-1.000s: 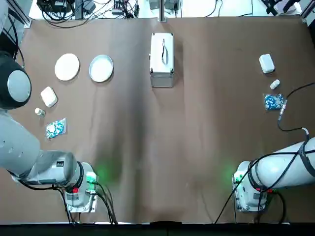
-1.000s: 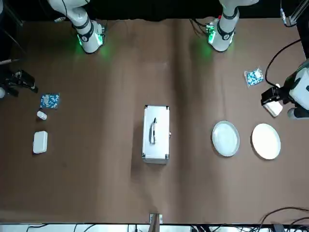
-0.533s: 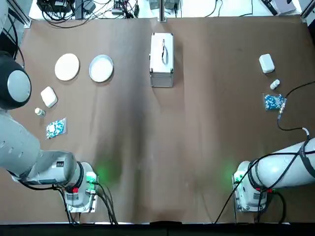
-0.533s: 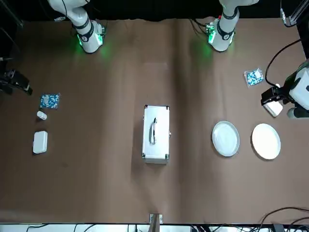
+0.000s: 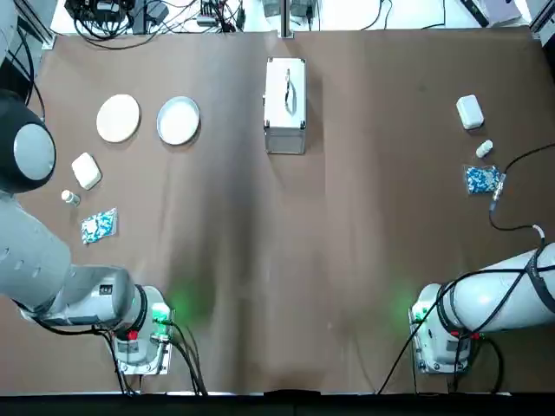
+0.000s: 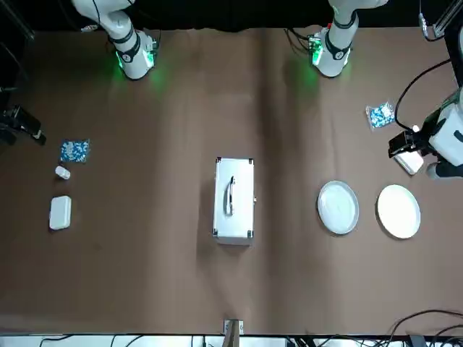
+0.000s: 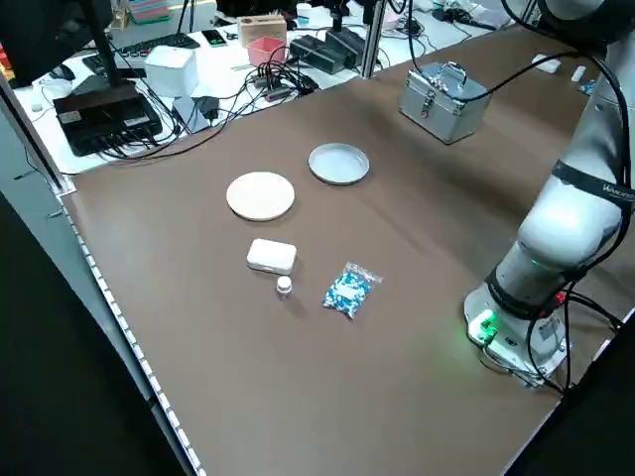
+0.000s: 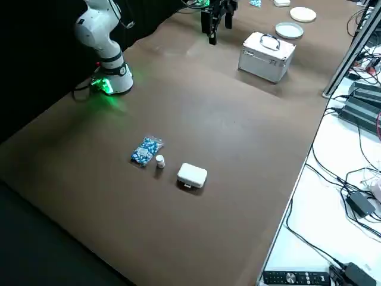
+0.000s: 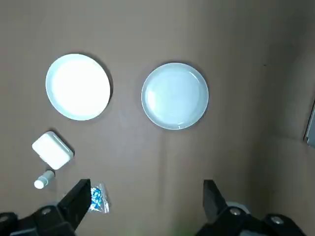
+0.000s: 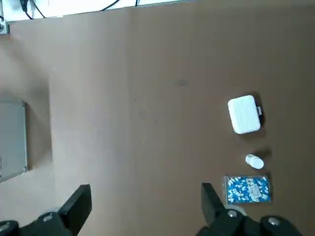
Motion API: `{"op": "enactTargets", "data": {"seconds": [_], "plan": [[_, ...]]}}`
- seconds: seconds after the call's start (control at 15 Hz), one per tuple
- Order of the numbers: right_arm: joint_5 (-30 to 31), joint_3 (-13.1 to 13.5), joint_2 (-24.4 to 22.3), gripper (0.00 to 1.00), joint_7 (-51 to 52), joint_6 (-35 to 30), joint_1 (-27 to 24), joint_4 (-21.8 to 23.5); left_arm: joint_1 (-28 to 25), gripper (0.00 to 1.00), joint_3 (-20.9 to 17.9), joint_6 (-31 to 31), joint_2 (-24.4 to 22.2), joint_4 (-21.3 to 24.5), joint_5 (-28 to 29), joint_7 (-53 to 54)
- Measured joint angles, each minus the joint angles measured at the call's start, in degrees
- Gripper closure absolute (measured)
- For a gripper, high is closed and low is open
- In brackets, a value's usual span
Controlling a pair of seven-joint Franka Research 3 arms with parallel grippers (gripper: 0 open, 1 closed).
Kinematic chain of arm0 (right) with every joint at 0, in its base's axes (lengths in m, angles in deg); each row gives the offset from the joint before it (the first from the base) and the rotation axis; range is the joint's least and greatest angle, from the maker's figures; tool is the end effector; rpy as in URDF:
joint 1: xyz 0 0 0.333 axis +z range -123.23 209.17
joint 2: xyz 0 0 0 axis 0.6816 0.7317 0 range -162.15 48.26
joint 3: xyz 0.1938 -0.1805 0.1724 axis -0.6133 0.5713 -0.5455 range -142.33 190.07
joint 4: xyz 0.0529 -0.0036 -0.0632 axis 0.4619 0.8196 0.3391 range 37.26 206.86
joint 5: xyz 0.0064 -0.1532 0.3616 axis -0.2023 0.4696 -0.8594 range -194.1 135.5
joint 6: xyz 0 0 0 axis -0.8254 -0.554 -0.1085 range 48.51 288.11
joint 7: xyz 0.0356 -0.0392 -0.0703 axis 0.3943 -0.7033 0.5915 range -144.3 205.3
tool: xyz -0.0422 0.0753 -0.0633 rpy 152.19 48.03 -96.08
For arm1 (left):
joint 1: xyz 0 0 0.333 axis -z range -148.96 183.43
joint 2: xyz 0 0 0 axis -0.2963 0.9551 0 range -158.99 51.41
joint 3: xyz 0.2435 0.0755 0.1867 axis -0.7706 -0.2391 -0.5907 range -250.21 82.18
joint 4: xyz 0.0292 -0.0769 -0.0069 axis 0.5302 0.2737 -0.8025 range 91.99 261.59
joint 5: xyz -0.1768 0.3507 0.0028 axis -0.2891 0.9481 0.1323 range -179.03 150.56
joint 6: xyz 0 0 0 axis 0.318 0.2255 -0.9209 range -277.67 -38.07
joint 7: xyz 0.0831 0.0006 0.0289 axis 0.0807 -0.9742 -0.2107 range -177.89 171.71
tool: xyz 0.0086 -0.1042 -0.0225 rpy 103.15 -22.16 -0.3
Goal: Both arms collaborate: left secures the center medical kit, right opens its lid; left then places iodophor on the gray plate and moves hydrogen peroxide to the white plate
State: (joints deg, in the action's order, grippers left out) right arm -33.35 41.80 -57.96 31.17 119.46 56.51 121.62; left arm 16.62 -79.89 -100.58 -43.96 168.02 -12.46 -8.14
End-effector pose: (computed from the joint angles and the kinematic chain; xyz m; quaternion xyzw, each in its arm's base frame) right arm 0.5588 -0.0376 0.6354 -0.9973 0.0345 -0.0544 0.0357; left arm 0.6003 -0.0298 0.5818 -0.9990 -0.0137 0.0413 0.0124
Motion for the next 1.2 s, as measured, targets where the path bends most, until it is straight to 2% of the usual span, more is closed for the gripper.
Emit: {"op": "enactTargets", "data": {"seconds": [0.33,0.53,0.73,1.0,1.2], "plan": [[0.0,-0.3,1.8,0.01,-0.5,0.2,3.8,0.3,0.2,0.00,0.1,0.0,2.5,0.3,-0.8,-8.6],[0.0,-0.3,3.5,0.01,-0.7,0.6,5.4,0.3,0.8,0.00,0.5,0.0,4.1,0.9,-4.5,-18.6],[0.0,-0.4,4.6,0.01,-0.7,1.4,6.4,0.3,0.8,0.00,1.1,-1.1,4.5,3.7,-8.3,-24.6],[0.0,-0.4,5.9,0.01,-0.8,3.3,8.9,0.3,0.7,0.00,3.9,-8.4,4.5,9.9,-10.6,-33.8],[0.0,-0.5,6.7,0.01,-1.1,4.8,11.2,0.3,0.8,0.00,5.8,-17.4,4.5,14.9,-16.8,-45.2]]}}
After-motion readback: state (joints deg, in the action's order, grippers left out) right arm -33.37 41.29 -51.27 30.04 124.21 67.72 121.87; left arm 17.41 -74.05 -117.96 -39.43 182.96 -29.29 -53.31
